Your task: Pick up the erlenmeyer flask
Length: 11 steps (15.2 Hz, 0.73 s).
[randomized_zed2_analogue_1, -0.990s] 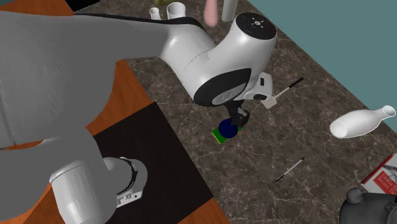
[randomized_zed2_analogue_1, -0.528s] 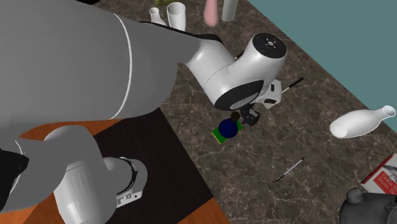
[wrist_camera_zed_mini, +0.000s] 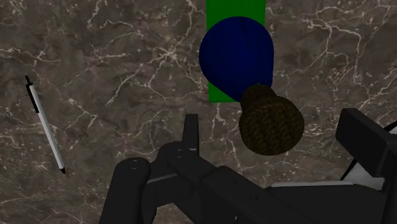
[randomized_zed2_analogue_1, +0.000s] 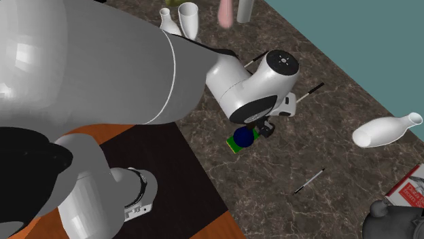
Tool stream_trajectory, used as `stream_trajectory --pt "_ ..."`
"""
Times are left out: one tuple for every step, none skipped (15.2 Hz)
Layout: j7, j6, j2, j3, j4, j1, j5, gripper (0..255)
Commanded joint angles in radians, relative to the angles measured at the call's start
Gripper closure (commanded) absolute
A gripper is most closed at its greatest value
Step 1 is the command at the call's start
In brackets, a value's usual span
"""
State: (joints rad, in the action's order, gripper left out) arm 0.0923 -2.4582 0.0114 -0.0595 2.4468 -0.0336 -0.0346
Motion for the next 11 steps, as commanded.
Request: stream_trajectory --pt "0.0 -0.007 0.006 0.0 0.001 0.0 0.0 255" --pt "0.0 -0.007 0.005 0.0 0.001 0.0 0.0 255" --pt "0.0 -0.007 0.005 0.0 0.001 0.0 0.0 255" --pt "0.0 -0.007 0.005 0.0 0.002 0.0 0.0 255" --pt "0.0 -0.008 0.005 0.0 0.002 0.0 0.0 255" --pt "0.0 -0.007 0.005 0.0 0.002 0.0 0.0 255" --pt "0.0 -0.008 0.005 0.0 0.002 0.0 0.0 255" --pt "0.0 -0.007 0.005 0.0 0.002 0.0 0.0 255" --pt "0.0 -0.007 0.005 0.0 0.002 0.0 0.0 255" --pt "0.002 -0.008 0.006 -0.001 0.002 -0.001 0.0 255" --pt "0.002 0.006 -0.005 -0.001 -0.001 -0.001 0.0 255"
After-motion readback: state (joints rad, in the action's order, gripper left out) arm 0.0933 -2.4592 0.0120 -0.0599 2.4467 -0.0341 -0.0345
